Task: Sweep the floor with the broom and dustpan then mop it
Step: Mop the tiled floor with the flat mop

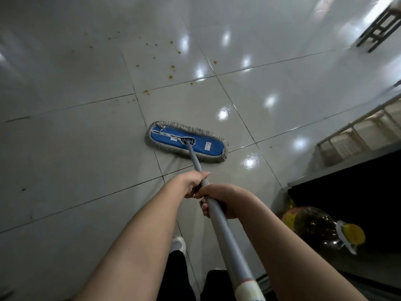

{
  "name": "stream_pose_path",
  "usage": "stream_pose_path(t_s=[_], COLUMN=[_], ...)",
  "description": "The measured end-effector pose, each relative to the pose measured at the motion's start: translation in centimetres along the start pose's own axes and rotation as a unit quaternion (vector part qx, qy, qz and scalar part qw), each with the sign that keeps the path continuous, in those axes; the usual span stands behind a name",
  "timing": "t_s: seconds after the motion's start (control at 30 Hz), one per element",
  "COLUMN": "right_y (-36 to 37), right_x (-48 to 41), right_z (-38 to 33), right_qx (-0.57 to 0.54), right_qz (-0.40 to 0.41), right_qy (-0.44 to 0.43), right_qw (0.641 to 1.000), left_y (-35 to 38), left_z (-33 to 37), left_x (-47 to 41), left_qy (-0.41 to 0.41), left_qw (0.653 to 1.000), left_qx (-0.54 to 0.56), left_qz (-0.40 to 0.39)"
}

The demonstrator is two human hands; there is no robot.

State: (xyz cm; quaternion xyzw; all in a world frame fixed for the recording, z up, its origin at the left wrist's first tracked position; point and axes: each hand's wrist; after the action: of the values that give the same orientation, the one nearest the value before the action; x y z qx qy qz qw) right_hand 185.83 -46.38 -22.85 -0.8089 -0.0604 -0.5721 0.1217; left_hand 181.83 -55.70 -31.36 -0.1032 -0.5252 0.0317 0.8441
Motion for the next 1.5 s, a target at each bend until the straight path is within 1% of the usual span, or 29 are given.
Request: stream_pose_path(t_s=[0.1,0.17,0.37,0.47,0.57,0.67,0.8,0.93,1.2,1.37,1.5], right_y=[1.7,1.9,-1.5,-2.8,-4.1,-5.3,-5.6,-5.3,-6.2,-4.9,-2.8], right_x=[1.1,1.6,3.3,4.3,4.9,4.6,3.1,2.0,1.2,1.2,0.6], right_z=[2.4,4.6,10.4,12.2,13.2,13.4,13.7,12.9,7.3,1.6,0.0], right_qx=[0.009,0.019,0.082,0.114,0.145,0.158,0.165,0.179,0.23,0.277,0.27], right_qz=[-0.019,-0.026,-0.031,-0.043,-0.05,-0.045,-0.03,-0.03,-0.007,-0.004,-0.001], right_qy=[-0.002,0.003,0.01,0.011,0.014,0.005,0.008,0.021,0.032,0.01,0.045], right_qw=[1.0,0.999,0.996,0.992,0.988,0.986,0.986,0.983,0.973,0.961,0.962], left_y=[-0.6,-0.1,4.4,5.8,7.0,8.4,9.4,9.1,8.2,5.3,2.7], left_z=[-3.2,-5.5,-10.4,-12.0,-13.0,-12.9,-12.7,-12.4,-7.8,-3.8,-2.7], left_x=[0.9,1.8,5.8,7.8,9.0,9.2,8.4,7.0,5.4,4.3,3.2], left_qy=[0.002,-0.005,-0.014,-0.039,-0.067,-0.061,-0.046,-0.049,-0.049,-0.048,-0.059], left_qw=[0.999,0.999,0.997,0.995,0.994,0.992,0.988,0.985,0.98,0.972,0.976], left_qx=[-0.006,0.002,0.053,0.072,0.073,0.098,0.129,0.143,0.189,0.23,0.21], left_qz=[0.038,0.047,0.061,0.057,0.054,0.053,0.075,0.086,0.038,0.009,-0.01])
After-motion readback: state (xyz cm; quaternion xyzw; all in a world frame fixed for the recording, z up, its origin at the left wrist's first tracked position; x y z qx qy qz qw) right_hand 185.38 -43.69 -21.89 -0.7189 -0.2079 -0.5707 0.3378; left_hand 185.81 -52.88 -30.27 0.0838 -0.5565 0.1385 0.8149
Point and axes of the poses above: each hand's wrist, its own x-axis away from the middle knuckle, its own y-axis out of the palm, z = x × y, and after that the axes turned 15 degrees about z, right-handed
